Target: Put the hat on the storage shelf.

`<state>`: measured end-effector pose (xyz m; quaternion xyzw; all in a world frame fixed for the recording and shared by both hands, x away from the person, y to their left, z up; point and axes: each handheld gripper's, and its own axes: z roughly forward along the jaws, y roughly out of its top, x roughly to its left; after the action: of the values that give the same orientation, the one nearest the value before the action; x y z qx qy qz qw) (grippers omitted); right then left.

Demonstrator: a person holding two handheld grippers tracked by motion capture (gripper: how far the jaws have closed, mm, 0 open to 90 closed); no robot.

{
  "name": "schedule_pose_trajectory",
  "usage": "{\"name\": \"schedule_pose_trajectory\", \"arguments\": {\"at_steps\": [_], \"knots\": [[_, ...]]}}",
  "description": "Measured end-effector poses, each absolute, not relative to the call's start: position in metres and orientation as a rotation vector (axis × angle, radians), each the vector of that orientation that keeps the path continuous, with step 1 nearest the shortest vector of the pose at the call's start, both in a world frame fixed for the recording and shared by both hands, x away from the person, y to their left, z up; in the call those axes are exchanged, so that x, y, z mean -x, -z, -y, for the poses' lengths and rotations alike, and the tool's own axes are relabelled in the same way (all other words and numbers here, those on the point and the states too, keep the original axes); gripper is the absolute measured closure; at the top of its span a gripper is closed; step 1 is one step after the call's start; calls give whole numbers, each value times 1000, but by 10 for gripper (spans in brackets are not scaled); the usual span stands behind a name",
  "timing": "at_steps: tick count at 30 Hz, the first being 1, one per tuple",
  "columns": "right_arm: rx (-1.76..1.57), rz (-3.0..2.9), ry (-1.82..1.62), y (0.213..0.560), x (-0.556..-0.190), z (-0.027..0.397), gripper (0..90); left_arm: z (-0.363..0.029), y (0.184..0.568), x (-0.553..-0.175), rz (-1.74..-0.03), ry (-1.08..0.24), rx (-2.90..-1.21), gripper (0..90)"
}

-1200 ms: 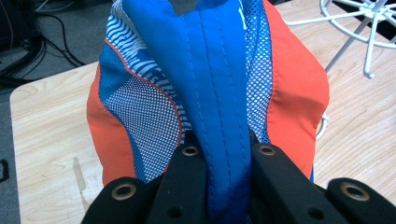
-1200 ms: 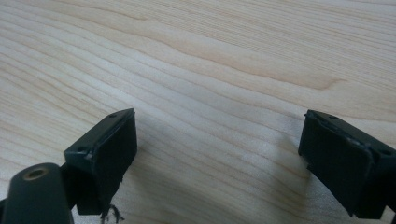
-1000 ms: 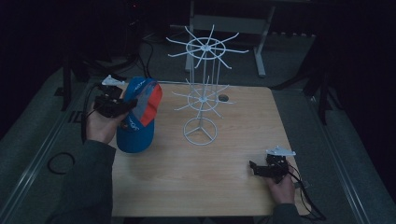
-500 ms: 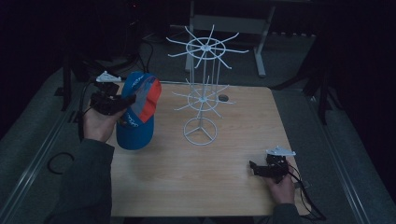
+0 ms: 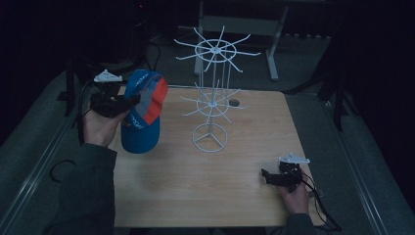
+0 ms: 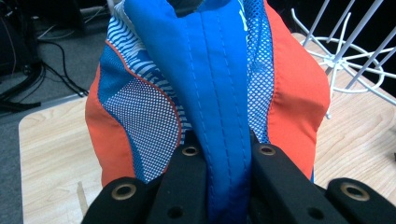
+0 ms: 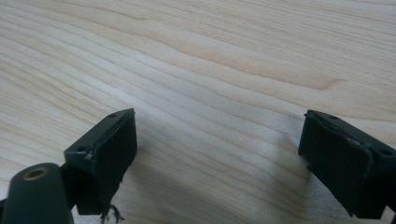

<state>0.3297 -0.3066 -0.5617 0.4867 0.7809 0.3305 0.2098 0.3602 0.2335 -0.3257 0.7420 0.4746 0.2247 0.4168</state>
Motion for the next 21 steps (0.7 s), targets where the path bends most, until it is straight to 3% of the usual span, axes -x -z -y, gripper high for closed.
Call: {"name": "schedule_pose_trajectory", "arguments": {"at_steps": [21], "knots": [[-1354, -2172, -918, 562, -330, 307, 113, -235, 304, -359, -1146, -588, -1823, 889]]}}
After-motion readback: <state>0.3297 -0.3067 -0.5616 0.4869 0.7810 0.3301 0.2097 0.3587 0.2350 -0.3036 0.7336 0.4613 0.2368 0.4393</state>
